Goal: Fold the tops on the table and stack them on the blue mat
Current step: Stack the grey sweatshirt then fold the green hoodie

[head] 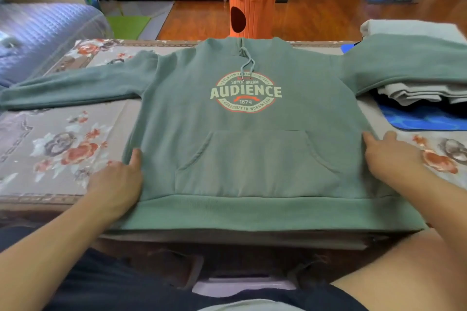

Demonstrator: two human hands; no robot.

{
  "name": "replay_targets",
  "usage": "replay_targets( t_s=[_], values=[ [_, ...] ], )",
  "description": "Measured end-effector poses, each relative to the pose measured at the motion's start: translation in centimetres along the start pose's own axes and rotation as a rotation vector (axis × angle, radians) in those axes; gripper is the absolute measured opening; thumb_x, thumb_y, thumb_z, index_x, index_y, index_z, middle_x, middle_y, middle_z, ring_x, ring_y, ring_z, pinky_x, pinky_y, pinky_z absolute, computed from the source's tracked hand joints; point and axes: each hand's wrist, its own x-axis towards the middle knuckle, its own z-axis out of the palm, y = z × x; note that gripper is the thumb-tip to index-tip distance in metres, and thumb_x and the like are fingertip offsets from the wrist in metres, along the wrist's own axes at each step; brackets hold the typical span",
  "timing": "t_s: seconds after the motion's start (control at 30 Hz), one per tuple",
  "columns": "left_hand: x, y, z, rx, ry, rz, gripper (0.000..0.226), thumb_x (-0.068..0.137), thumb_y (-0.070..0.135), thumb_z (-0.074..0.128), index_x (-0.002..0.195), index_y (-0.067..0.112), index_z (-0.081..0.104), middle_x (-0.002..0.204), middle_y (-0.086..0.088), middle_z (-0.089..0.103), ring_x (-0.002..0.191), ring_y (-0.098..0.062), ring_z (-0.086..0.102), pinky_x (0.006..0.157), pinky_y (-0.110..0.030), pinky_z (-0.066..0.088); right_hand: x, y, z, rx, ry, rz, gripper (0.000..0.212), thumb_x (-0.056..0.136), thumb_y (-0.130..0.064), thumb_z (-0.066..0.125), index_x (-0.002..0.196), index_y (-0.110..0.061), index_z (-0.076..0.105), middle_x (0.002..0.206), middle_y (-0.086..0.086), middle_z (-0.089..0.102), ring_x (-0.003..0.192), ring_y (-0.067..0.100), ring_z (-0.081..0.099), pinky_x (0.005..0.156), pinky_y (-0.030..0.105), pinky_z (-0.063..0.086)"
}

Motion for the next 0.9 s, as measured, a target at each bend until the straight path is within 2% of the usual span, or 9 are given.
replay_targets(
  t_s=[0.1,0.2,0.3,0.37,0.43,0.53,0.67,0.77,0.9],
  values=[
    [1.0,0.4,-4.5,0.231,-0.111,-0.054,0.049,0.097,0.022,0.037,0.145,0.021,0.045,0.134,-0.008,0.052,0.122,-0.034,0.056,0.089,-0.05,0.054,1.7,-2.2,-3.7,-0.005,0.046,-0.017,0.04,0.098,-0.018,0.042,0.138,-0.02,0.043,0.133,0.014,0.039,0.127,0.038,0.041,0.097,0.047,0.043],
    [5.9,1.7,-10.5,0.25,-0.008,0.052,0.04,0.095,0.029,0.043,0.132,0.025,0.059,0.136,-0.005,0.053,0.127,-0.029,0.052,0.098,-0.044,0.049,6.0,-5.4,-9.7,0.053,0.161,-0.169,0.04,0.093,-0.011,0.048,0.133,-0.015,0.048,0.13,0.015,0.044,0.125,0.038,0.045,0.097,0.046,0.045],
    [12.5,4.4,-14.9,-0.097,0.141,0.165,0.038,0.098,0.033,0.041,0.132,0.025,0.055,0.134,-0.009,0.053,0.125,-0.032,0.053,0.1,-0.044,0.046,10.1,-9.3,-16.1,0.118,0.142,-0.309,0.046,0.095,-0.01,0.046,0.14,-0.017,0.048,0.137,0.014,0.051,0.123,0.036,0.053,0.095,0.041,0.049],
    [17.0,6.7,-15.6,-0.326,0.137,0.213,0.045,0.102,0.037,0.04,0.143,0.023,0.048,0.14,-0.012,0.05,0.128,-0.034,0.051,0.103,-0.045,0.043,12.9,-11.6,-18.7,0.1,0.156,-0.326,0.043,0.097,-0.011,0.045,0.139,-0.016,0.051,0.139,0.012,0.055,0.123,0.033,0.055,0.088,0.037,0.048],
    [21.2,8.4,-14.8,-0.431,0.123,0.223,0.052,0.103,0.041,0.039,0.15,0.02,0.041,0.144,-0.015,0.048,0.131,-0.035,0.049,0.107,-0.045,0.042,15.6,-13.6,-19.9,0.094,0.144,-0.322,0.044,0.097,-0.012,0.046,0.14,-0.015,0.051,0.14,0.01,0.057,0.122,0.032,0.057,0.089,0.036,0.05],
    [27.2,9.6,-13.1,-0.43,0.164,0.217,0.053,0.104,0.044,0.037,0.15,0.018,0.039,0.148,-0.016,0.044,0.137,-0.036,0.041,0.11,-0.049,0.039,19.7,-16.4,-19.7,0.1,0.083,-0.328,0.043,0.096,-0.009,0.047,0.138,-0.012,0.054,0.136,0.011,0.059,0.117,0.031,0.06,0.091,0.036,0.053],
    [34.7,10.5,-12.8,-0.501,0.263,0.191,0.055,0.104,0.045,0.034,0.154,0.022,0.034,0.155,-0.016,0.038,0.143,-0.034,0.031,0.115,-0.048,0.031,24.9,-20.6,-19.4,0.168,0.155,-0.345,0.039,0.093,-0.008,0.045,0.128,-0.012,0.06,0.13,0.013,0.064,0.115,0.033,0.061,0.088,0.034,0.051],
    [37.8,11.5,-10.4,-0.473,0.329,0.22,0.062,0.099,0.053,0.02,0.152,0.026,0.038,0.157,-0.013,0.039,0.144,-0.031,0.032,0.119,-0.046,0.026,29.7,-23.9,-20.1,0.344,0.189,-0.307,0.037,0.093,-0.013,0.049,0.128,-0.013,0.062,0.13,0.015,0.063,0.117,0.035,0.06,0.091,0.036,0.05],
    [38.9,11.7,-8.1,-0.509,0.366,0.214,0.057,0.101,0.05,0.029,0.153,0.029,0.039,0.157,-0.007,0.04,0.145,-0.027,0.031,0.122,-0.042,0.022,35.9,-29.4,-21.5,0.576,0.213,-0.304,0.028,0.093,-0.017,0.051,0.117,-0.011,0.064,0.122,0.018,0.065,0.109,0.038,0.062,0.078,0.035,0.046]
  ],
)
